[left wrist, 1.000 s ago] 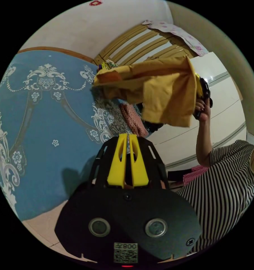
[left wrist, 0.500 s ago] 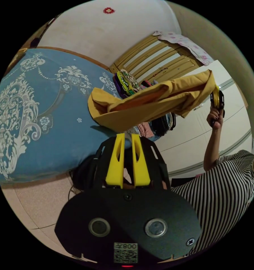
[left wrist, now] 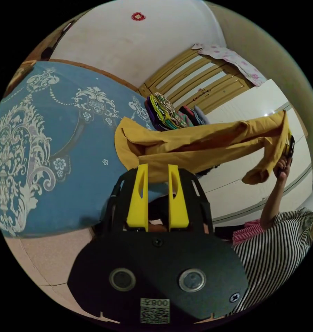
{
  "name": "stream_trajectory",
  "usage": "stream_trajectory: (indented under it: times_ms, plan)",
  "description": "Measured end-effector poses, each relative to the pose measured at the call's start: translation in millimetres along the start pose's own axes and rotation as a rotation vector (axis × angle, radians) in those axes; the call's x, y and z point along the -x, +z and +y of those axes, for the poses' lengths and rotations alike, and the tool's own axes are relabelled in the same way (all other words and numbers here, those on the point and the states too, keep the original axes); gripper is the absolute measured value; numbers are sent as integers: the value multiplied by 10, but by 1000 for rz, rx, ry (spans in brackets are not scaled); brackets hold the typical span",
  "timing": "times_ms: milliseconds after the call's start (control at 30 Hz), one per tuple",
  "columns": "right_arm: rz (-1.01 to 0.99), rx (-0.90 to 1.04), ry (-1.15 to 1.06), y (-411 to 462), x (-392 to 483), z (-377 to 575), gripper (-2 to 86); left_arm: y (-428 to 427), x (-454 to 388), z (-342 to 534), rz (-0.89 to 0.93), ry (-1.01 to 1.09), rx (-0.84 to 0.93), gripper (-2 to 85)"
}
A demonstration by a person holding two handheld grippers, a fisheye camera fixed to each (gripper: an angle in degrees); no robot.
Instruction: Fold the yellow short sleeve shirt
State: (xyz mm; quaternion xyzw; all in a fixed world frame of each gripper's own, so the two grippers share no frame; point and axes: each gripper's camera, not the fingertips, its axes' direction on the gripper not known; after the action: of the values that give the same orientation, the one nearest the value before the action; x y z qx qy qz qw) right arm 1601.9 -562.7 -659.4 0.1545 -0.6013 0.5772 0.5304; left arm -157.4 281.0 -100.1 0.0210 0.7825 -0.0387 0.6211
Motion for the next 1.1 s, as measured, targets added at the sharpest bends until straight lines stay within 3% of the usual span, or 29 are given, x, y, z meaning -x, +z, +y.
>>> stream_trajectory:
  times_ms: [300, 567, 833, 1100]
  plan:
    - [51, -36, 43, -419, 549, 210, 0, 255, -441, -386, 80, 38, 156, 90]
    - [77, -67, 93, -735, 814, 341, 1, 476, -453, -628, 374, -267, 168, 109]
    - [83, -69, 123, -967, 978, 372, 1, 549, -562, -743, 508, -586, 117, 96]
    - [83, -88, 146, -1271, 1023, 400, 0, 155, -1162, -814, 577, -588, 65, 12]
